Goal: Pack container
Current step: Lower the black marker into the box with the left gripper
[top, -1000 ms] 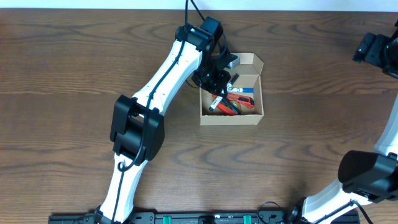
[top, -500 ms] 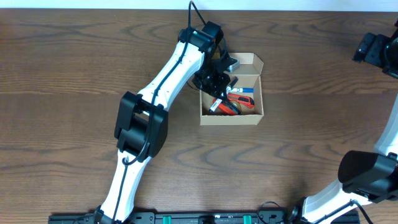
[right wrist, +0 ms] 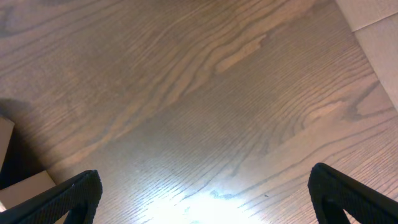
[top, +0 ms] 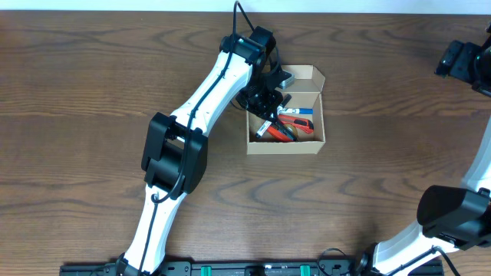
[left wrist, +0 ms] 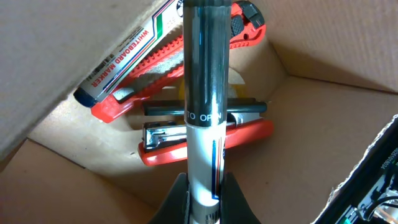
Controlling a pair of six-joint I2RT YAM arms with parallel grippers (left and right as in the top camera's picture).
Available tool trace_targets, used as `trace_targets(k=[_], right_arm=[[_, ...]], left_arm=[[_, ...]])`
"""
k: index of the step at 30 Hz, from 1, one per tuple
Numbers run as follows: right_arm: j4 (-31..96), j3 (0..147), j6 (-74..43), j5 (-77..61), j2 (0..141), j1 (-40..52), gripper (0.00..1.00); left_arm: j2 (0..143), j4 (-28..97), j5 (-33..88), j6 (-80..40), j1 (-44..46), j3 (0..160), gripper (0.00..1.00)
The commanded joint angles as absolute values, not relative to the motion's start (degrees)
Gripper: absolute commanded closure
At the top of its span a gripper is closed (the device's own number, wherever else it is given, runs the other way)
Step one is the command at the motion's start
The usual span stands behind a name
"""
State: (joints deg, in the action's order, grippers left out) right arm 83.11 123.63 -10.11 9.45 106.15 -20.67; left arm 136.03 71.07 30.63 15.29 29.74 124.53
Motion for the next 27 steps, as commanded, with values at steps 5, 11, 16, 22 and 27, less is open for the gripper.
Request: trace_targets(k=[5, 11, 16, 22, 27], right_arm=[[83.18, 123.37, -10.9, 9.58, 106.52, -20.97, 0.01], [83.18, 123.37, -10.9, 9.58, 106.52, -20.97, 0.01], [83.18, 123.37, -10.9, 9.58, 106.52, -20.97, 0.01], [83.18, 123.37, -10.9, 9.58, 106.52, -20.97, 0.01], [83.18, 123.37, -10.9, 9.61, 106.52, -20.97, 0.01]], left_arm=[[137.27, 71.07, 29.63, 16.32, 29.69, 125.84, 0.81], [137.27, 70.63, 29.63, 16.32, 29.69, 125.84, 0.81], [137.25, 69.76, 29.63, 16.29, 29.69, 125.84, 0.8], [137.25, 67.7, 29.39, 13.96, 28.77, 127.83, 0.68], [137.25, 67.53, 28.16, 11.14, 26.65, 134.52, 0.67]])
